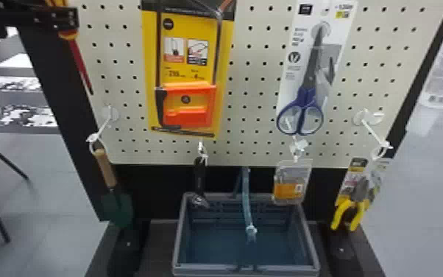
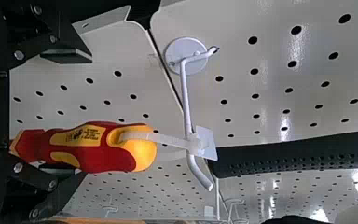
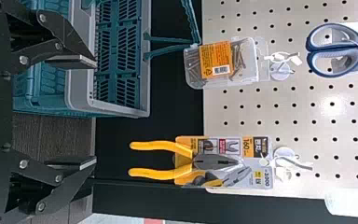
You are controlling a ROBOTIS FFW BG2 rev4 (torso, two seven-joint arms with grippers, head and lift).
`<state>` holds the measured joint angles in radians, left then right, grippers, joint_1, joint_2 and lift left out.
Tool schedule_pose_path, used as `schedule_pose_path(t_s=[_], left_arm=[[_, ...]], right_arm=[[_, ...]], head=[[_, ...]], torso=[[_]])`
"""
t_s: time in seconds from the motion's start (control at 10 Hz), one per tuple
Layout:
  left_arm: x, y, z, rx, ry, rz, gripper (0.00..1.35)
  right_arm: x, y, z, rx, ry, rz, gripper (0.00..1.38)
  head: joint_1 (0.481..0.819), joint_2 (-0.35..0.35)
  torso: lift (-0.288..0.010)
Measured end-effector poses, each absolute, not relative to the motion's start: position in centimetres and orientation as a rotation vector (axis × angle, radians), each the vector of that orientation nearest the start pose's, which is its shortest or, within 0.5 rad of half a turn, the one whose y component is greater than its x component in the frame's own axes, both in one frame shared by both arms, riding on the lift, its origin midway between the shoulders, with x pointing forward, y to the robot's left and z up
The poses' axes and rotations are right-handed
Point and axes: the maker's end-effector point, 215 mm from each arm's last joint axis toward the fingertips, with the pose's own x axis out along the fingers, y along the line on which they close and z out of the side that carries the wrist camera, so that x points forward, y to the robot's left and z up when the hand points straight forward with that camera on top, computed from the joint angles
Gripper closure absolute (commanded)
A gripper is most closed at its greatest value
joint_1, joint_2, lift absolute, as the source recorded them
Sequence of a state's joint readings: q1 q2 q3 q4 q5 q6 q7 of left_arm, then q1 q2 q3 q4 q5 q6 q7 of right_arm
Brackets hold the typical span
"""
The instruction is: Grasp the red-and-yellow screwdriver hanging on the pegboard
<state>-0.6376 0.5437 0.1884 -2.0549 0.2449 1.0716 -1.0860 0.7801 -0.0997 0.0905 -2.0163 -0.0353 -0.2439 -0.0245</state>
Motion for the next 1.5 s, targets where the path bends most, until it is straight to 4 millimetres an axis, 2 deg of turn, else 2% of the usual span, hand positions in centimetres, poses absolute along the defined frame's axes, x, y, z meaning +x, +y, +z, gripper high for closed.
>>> schedule_pose_path(t_s=[0.4,0.8,1.5], left_arm=[[54.61,24.59,1.71,0.251,0.052,-0.853,1.01],[54.31,24.57,1.66,0.257,0.058,-0.862,1.09],[54.13,24.67,0.78,0.24,0.086,-0.87,1.1]], right_arm=[[34.2,-19.16,-39.3,0.019,0.097,0.101,0.53],[34.12,-19.17,-39.36,0.02,0.099,0.1,0.53],[33.96,-19.18,-39.55,0.02,0.104,0.1,0.53]], head=[[0.549,0.0],[0.549,0.0],[0.549,0.0]], torso=[[-0.1],[-0.1],[-0.1]])
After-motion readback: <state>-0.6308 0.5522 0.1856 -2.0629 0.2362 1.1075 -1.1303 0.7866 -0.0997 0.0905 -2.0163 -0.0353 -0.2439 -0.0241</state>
